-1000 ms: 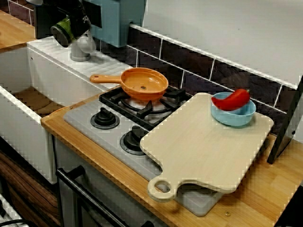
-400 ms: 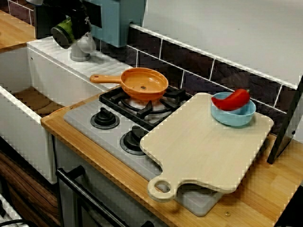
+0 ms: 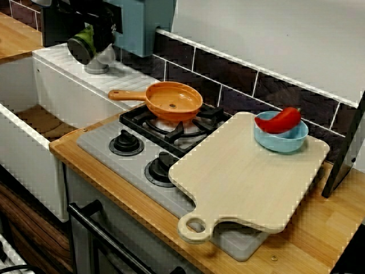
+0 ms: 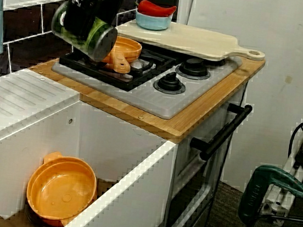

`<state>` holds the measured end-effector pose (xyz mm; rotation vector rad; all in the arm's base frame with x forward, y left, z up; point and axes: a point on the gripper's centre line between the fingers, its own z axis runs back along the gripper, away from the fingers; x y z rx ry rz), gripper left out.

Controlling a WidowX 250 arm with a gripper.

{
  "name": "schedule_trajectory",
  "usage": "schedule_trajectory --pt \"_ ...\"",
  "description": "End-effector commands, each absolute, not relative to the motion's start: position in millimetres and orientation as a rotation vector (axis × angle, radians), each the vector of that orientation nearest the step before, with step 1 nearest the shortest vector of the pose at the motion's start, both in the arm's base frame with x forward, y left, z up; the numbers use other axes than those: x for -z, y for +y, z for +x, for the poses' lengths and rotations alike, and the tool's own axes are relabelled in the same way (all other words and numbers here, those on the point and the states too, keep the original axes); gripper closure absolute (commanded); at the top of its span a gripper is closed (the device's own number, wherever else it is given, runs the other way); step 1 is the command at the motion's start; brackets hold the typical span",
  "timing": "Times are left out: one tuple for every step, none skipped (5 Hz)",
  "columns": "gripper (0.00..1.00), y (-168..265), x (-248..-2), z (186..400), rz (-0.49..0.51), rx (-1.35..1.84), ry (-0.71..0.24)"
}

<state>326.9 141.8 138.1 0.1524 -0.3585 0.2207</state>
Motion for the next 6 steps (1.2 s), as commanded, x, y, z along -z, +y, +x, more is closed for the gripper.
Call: schedule_trajectory --pt "0.0 145.1 -156.2 324.1 0.184 -0.249 -0.409" --pt "1.0 148.2 -155.2 325.1 0.159 -0.266 -0.397" --pt "0.0 148.1 -155.7 326.1 0.17 -0.269 -0.371" --pt "1.0 149.3 -151.7 327.6 0.181 -0.292 -0.344" --pt "0.0 152.9 -150.6 329.7 0.214 -0.379 -0.304" --pt "0.0 152.1 -150.5 330.0 0.207 -0.363 -0.316"
